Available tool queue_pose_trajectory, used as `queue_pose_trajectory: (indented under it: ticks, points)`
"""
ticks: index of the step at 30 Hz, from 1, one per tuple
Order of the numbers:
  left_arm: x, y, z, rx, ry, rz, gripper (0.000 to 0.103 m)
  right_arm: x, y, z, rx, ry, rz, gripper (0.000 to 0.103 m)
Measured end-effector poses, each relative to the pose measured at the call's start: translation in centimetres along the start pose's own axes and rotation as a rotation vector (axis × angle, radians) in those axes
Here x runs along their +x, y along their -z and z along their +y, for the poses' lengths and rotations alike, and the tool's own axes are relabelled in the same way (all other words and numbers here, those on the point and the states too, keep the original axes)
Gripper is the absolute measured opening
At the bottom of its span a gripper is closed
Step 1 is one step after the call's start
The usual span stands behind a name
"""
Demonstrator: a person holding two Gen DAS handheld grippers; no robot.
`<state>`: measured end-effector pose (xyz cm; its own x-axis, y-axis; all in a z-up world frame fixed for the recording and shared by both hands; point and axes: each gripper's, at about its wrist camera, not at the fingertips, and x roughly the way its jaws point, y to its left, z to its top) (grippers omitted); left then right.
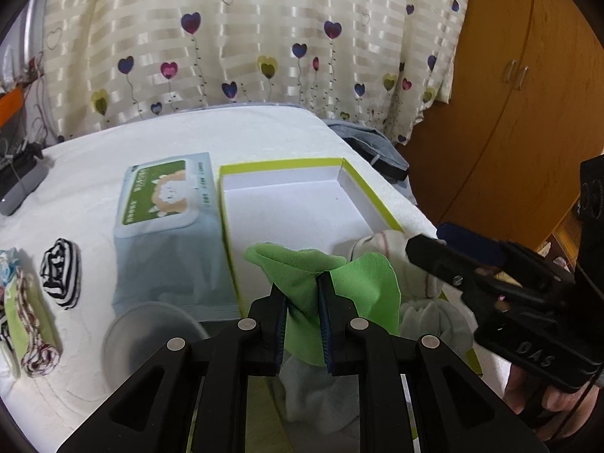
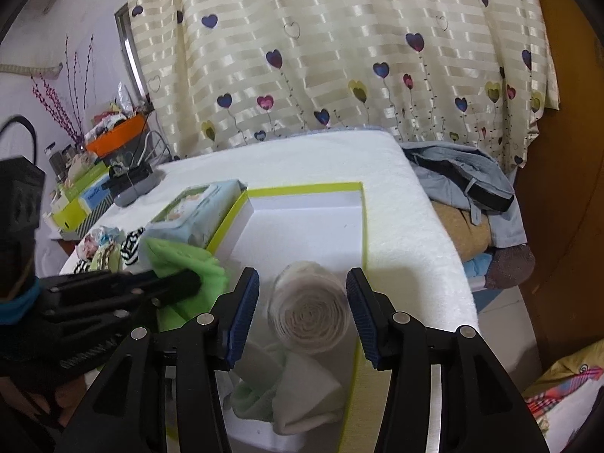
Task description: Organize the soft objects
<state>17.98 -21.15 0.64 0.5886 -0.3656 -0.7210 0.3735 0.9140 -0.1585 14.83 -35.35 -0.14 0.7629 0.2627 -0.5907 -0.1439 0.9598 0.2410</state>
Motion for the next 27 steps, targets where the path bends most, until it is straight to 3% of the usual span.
queue_pose_trajectory:
  ticks: [4,19,23,27]
  points:
    - [0.4,-0.1,0.1,-0.007,0.019,0.010,0.023,-0.4,-0.3,-0.2,0.009,0.004,-0.014,0.050]
    - [-1.7,0.2,0.5,-0.017,0.011,-0.033,0.024,-1.6,1.1,-0.1,0.011,-0.010,0.002,0.049]
    - [-3.0,0.5,0.7,-0.021,0.010,-0.051,0.024,-1.1,2.0,0.1,0.019,-0.014,0.034,0.034]
    - [-4.0,1.0,1.0,-0.026,0.004,-0.060,0.024,0.0,2.1,0.5,0.019,-0.028,0.058,0.033]
